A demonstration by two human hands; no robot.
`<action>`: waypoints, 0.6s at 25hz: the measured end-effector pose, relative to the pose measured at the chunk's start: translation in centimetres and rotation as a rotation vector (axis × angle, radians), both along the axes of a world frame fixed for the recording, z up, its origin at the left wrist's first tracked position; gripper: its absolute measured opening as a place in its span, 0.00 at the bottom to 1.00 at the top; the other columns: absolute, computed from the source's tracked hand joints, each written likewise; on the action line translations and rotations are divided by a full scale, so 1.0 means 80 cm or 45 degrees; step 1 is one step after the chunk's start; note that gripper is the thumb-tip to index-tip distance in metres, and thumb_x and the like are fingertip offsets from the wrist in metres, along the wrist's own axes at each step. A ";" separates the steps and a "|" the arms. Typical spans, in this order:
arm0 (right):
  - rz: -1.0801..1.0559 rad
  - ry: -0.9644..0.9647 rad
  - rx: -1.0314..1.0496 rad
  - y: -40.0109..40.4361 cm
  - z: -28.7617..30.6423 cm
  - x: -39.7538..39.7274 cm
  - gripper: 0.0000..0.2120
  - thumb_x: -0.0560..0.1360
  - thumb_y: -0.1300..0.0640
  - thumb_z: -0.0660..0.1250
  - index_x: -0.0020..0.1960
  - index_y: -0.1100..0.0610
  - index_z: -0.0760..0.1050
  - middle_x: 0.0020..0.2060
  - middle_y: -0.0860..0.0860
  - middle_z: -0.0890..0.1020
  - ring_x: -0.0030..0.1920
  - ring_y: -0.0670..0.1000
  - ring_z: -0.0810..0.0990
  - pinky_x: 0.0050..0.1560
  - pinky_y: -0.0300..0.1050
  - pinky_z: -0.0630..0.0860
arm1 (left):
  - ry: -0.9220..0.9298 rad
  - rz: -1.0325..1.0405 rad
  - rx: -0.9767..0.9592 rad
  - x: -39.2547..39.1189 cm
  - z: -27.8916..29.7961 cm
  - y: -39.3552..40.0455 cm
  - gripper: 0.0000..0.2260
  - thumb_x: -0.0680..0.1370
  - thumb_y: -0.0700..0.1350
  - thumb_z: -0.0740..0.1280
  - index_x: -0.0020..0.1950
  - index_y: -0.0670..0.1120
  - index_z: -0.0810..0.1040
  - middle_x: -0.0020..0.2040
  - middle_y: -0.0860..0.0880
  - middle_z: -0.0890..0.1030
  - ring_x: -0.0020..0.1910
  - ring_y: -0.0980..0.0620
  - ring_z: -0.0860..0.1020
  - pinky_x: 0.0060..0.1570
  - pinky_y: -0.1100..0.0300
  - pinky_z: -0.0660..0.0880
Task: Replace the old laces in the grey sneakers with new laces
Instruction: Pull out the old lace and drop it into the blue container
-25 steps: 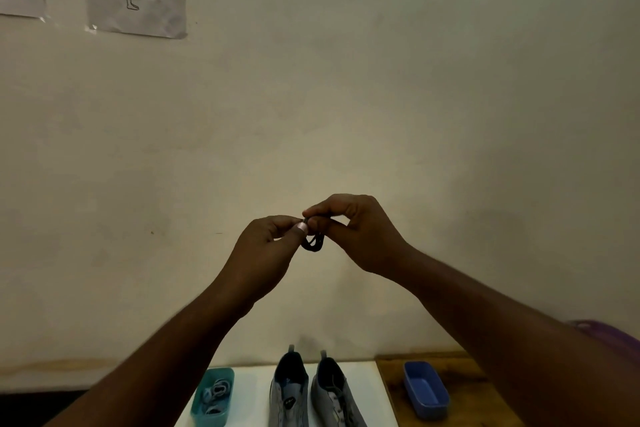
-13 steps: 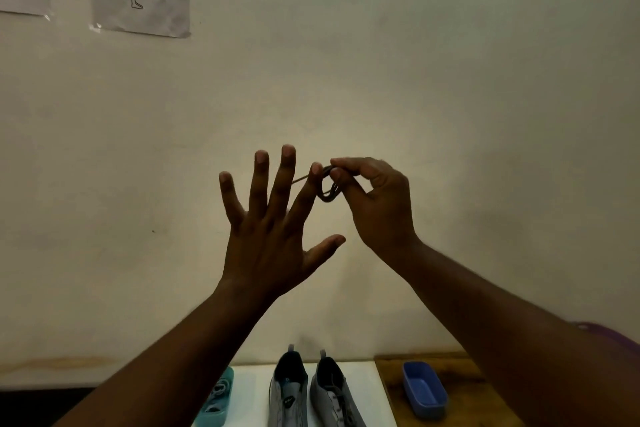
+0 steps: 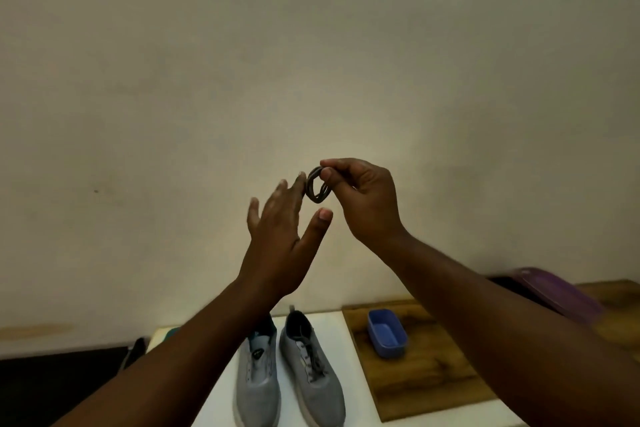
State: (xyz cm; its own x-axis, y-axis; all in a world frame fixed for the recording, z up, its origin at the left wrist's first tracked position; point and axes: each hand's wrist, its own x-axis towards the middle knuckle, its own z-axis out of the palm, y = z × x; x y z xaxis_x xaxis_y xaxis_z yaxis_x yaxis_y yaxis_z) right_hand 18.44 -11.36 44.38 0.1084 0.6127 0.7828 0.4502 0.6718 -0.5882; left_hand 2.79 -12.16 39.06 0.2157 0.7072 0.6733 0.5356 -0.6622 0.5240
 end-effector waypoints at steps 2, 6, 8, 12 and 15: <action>0.001 0.033 -0.050 0.004 -0.011 0.007 0.08 0.79 0.61 0.71 0.57 0.58 0.85 0.48 0.48 0.87 0.51 0.45 0.85 0.55 0.42 0.81 | -0.038 -0.109 -0.065 0.022 -0.020 0.003 0.35 0.79 0.71 0.44 0.83 0.57 0.48 0.82 0.54 0.58 0.81 0.58 0.50 0.79 0.41 0.41; 0.011 0.109 -0.111 0.013 -0.038 0.008 0.07 0.80 0.62 0.70 0.56 0.59 0.84 0.47 0.49 0.87 0.49 0.46 0.86 0.50 0.40 0.82 | -0.058 -0.199 -0.161 0.048 -0.046 0.014 0.38 0.77 0.74 0.42 0.83 0.56 0.44 0.83 0.53 0.53 0.82 0.57 0.48 0.80 0.42 0.41; 0.016 0.148 -0.151 0.020 -0.056 0.007 0.06 0.80 0.62 0.70 0.55 0.57 0.84 0.47 0.49 0.86 0.48 0.46 0.85 0.48 0.39 0.82 | -0.033 -0.210 -0.197 0.054 -0.056 0.021 0.39 0.77 0.75 0.42 0.83 0.57 0.43 0.83 0.53 0.56 0.82 0.55 0.51 0.80 0.41 0.43; -0.018 0.260 -0.302 0.045 -0.108 0.031 0.05 0.80 0.61 0.70 0.54 0.56 0.84 0.46 0.49 0.86 0.48 0.46 0.85 0.48 0.39 0.81 | 0.185 -0.179 -0.316 0.059 -0.097 0.043 0.44 0.75 0.77 0.41 0.82 0.53 0.34 0.84 0.50 0.52 0.82 0.52 0.50 0.79 0.41 0.44; -0.083 0.308 -0.471 0.073 -0.166 0.068 0.05 0.80 0.60 0.70 0.53 0.54 0.84 0.45 0.50 0.87 0.47 0.49 0.86 0.48 0.41 0.82 | 0.505 0.022 -0.330 0.058 -0.141 0.071 0.47 0.73 0.79 0.38 0.80 0.49 0.30 0.83 0.49 0.36 0.82 0.50 0.38 0.78 0.38 0.39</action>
State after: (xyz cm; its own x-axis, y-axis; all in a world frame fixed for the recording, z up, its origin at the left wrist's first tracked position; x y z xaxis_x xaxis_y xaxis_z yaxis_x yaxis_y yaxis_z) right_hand 23.87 -5.52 31.07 0.3093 0.8325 0.4596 0.3047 0.3711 -0.8772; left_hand 7.44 -6.47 27.78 0.4071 0.8468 0.3423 0.7376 -0.5259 0.4236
